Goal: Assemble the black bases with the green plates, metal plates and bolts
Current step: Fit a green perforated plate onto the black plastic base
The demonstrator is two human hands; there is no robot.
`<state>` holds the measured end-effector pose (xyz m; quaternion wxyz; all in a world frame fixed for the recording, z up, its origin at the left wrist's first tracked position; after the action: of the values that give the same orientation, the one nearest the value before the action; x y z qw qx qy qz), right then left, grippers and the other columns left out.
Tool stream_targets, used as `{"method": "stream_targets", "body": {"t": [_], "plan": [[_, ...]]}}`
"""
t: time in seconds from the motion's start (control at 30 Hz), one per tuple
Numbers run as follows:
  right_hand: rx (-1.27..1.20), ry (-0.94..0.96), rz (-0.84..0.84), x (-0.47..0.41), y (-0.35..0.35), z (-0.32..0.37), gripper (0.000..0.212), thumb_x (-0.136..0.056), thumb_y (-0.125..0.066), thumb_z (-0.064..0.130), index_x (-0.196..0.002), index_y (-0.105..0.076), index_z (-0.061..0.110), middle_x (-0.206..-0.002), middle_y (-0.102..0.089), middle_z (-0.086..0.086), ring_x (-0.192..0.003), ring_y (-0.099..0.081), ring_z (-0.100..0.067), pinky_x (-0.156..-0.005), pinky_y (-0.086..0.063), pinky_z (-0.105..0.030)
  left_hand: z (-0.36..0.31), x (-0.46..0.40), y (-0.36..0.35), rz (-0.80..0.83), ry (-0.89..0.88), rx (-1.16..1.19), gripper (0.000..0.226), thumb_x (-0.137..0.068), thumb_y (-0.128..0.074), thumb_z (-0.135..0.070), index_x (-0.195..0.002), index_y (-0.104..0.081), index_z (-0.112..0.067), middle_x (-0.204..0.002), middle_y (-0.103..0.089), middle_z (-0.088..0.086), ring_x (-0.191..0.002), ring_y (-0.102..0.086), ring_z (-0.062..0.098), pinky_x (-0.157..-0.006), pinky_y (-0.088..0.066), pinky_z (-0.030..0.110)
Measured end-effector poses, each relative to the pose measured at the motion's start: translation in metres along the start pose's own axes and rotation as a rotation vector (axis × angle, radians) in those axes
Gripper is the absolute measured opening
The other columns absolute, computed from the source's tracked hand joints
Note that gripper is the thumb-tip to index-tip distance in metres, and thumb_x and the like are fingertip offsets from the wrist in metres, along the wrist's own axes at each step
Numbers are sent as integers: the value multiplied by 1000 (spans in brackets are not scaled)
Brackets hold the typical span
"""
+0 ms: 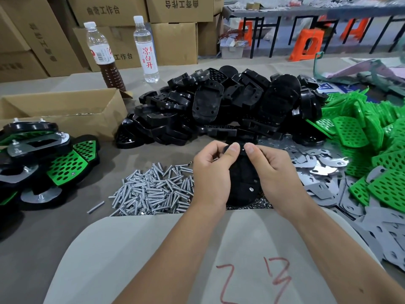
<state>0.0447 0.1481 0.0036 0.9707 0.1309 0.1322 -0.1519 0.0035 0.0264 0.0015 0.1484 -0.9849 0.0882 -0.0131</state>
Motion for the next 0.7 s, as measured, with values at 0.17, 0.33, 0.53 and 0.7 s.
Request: {"method": "stream_targets", "body": {"t": [0.17, 0.33, 0.53, 0.7], "plan": [[-134, 25, 17, -4, 2, -2, 37, -106, -53, 44, -106, -78, 16, -95, -78, -8, -90, -73, -30, -81, -60, -48, -5, -2, 1, 35, -147, -41, 19, -98, -70, -15, -86, -67, -1, -81, -63, 14, -78, -57, 25, -77, -51, 43], [10, 294, -148, -5, 5, 8, 19, -96, -69, 27, -115, -73, 31, -106, -74, 6, -101, -70, -14, -85, -52, -20, -13, -5, 4, 78, -310, -149, 19, -100, -69, -15, -117, -75, -12, -112, -76, 6, -104, -71, 14, -95, -57, 34], [602, 438, -297, -2, 4, 7, 36, -77, -86, 4, -109, -72, 10, -101, -61, 0, -96, -53, -24, -86, -40, -22, -5, -3, 9, 14, -146, -96, 27, -102, -62, -35, -96, -76, -12, -78, -71, -2, -71, -66, 13, -74, -65, 52], [523, 378, -174, -1, -1, 7, 43, -73, -86, 2, -113, -73, 11, -103, -61, 1, -98, -59, -23, -86, -51, -34, -1, -6, 8, -9, -134, -172, 22, -80, -86, -22, -98, -77, -16, -83, -73, 4, -84, -74, 23, -83, -63, 56]]}}
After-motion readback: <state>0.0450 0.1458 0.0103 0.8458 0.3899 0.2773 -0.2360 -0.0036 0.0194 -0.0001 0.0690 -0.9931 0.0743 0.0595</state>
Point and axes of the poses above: each hand's wrist, its own x-axis away from the middle knuckle, its own y-axis out of the back of the hand, z = x × y, the point moved 2 cm from there along -x, towards the middle knuckle
